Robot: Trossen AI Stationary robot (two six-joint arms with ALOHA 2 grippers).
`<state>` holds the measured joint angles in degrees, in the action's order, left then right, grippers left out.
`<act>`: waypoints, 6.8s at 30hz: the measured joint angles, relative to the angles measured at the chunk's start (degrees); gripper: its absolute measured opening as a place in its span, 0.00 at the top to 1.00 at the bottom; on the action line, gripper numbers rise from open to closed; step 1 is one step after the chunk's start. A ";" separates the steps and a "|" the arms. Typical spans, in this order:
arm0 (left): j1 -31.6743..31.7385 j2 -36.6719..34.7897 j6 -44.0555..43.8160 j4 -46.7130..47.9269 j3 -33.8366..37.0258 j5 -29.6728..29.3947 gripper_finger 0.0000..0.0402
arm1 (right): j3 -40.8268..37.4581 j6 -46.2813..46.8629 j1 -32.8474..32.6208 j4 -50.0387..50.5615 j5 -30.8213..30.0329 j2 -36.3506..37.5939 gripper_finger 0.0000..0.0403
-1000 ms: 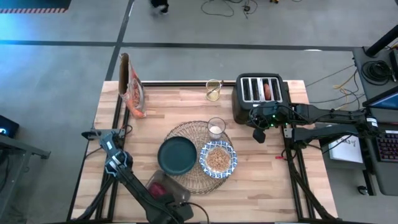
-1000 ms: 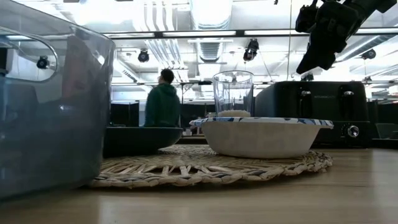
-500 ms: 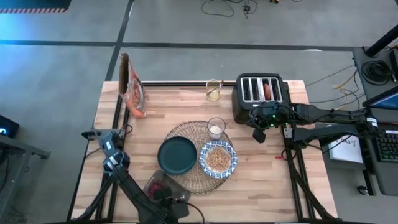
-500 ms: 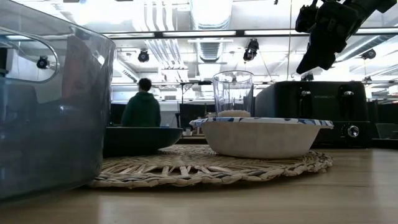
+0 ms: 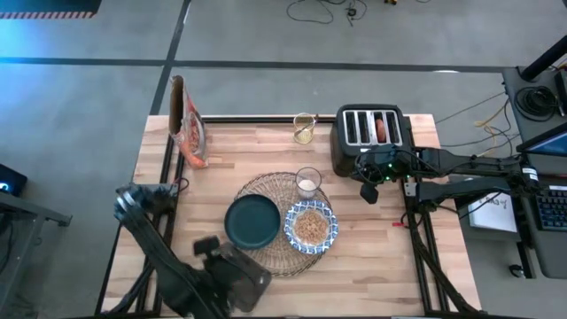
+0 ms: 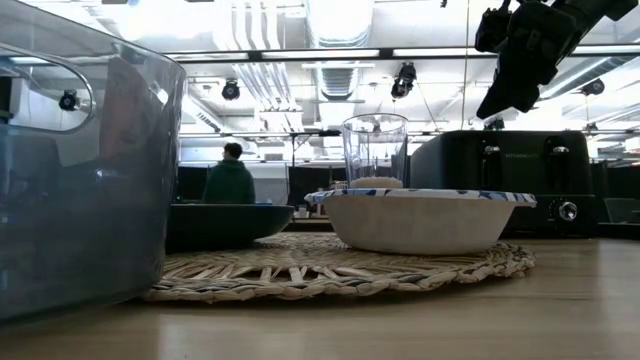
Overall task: Arrange a breakfast setting
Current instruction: Move the black bin to the bottom right of the table
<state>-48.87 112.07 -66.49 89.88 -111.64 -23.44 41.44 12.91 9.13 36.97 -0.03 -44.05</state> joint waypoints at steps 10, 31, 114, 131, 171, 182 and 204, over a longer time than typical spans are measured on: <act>-0.43 -25.63 -13.21 -0.69 29.55 -4.62 0.74 | 0.01 -0.01 0.00 0.00 0.00 0.00 0.98; -0.72 -48.32 -0.19 -14.75 52.18 -6.12 0.84 | 0.01 -3.85 0.29 -1.10 -2.61 -0.24 0.98; -3.71 -67.17 3.68 -25.17 68.17 -11.87 0.90 | 48.26 34.38 -21.70 14.50 16.68 -47.99 0.80; -3.69 -67.17 4.60 -25.39 68.17 -11.95 0.90 | 59.85 9.83 -25.99 17.16 20.01 -56.65 0.64; -3.65 -66.40 7.53 -25.56 68.19 -12.17 0.90 | 79.33 -32.93 -34.49 17.53 6.92 -76.68 0.68; -3.65 -65.94 7.53 -25.58 68.19 -12.20 0.90 | 79.29 -35.34 -35.18 12.13 5.10 -79.86 0.68; -3.56 -65.10 11.73 -33.06 68.19 -1.01 0.90 | 79.20 -36.77 -36.30 7.66 3.39 -82.16 0.68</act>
<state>-52.42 46.98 -54.75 56.81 -43.44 -24.45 120.64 -23.85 -27.18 44.63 3.36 -126.21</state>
